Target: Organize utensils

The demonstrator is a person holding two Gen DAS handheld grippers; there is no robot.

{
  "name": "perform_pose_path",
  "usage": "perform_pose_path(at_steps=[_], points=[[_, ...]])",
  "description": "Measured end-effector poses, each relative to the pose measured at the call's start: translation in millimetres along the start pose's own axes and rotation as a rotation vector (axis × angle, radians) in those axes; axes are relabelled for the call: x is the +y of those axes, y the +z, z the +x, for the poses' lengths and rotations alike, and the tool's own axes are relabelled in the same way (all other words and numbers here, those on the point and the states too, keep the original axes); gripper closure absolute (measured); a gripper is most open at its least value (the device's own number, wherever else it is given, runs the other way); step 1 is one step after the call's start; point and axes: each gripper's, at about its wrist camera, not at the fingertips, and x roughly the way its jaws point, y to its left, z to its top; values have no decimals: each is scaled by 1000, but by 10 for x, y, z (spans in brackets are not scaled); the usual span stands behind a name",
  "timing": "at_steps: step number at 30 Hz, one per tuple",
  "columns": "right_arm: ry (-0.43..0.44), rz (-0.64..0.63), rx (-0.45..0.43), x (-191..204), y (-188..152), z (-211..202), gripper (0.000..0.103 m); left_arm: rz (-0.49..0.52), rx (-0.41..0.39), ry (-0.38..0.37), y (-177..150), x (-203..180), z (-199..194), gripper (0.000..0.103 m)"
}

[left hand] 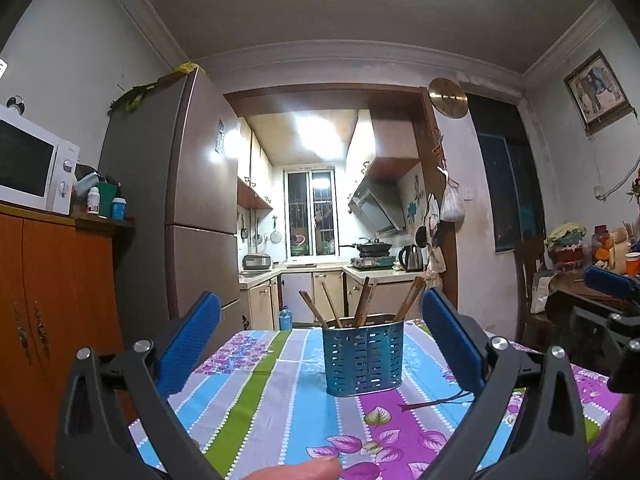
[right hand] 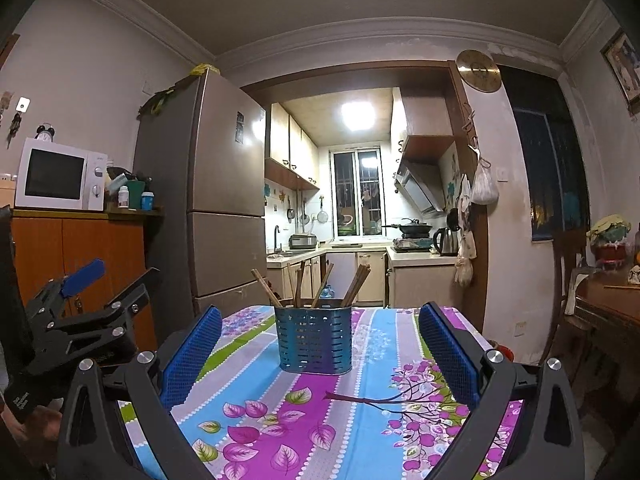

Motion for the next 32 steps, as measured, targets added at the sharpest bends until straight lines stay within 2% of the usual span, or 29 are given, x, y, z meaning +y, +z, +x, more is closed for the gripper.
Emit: perform_pose_path(at_steps=[20,24,26,32], points=[[1,3,17,-41,-35,51,5,-27,58,-9,-23,58,168,6],[-2,3,24,-47,-61,67,5,-26,103,-1,-65,56,265,6],[-4,4,27,-51,-67,81,5,-38,158,3,-118,76,353,5],[-3,-2,31,-48,-75,106,5,-21,172,21,-174,71,386,5]])
